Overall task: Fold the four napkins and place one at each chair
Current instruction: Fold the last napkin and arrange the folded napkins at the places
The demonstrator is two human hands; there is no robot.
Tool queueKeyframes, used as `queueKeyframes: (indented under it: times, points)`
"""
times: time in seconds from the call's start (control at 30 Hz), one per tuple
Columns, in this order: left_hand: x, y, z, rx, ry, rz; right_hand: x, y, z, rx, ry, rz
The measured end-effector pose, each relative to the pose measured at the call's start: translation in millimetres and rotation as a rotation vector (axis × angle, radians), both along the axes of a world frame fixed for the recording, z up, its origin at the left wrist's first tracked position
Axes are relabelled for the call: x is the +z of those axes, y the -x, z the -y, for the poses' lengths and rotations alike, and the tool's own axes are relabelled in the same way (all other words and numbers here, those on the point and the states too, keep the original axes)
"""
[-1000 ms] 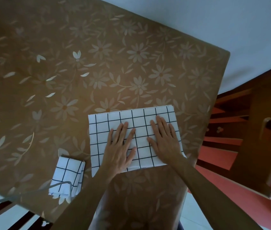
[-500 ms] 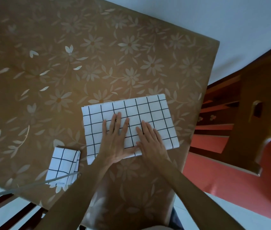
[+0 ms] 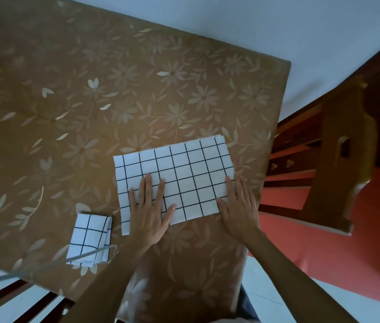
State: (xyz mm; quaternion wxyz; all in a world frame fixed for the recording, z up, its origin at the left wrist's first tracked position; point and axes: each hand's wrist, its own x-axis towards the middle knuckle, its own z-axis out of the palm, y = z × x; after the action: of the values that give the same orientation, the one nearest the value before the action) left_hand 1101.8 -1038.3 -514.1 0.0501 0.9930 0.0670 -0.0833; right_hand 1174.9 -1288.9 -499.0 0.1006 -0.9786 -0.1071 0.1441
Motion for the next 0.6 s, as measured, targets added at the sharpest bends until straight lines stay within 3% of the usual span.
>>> queueKeyframes:
  times: [0.13, 0.27, 0.47, 0.6]
  points:
    - [9.1, -5.5, 12.4, -0.038, 0.016, 0.093, 23.8, 6.6, -2.1, -0.298, -0.107, -0.022]
    - [20.0, -11.9, 43.4, -0.166, 0.173, 0.204, 38.0, -0.3, 0.3, -0.513, -0.16, -0.195]
    - [24.4, -11.8, 71.1, -0.143, 0.217, 0.079, 56.4, -7.4, 12.1, -0.663, -0.335, -0.394]
    - [27.8, -7.1, 74.4, -0.111, 0.29, 0.112, 65.5, -3.6, 13.2, -0.57, -0.494, -0.441]
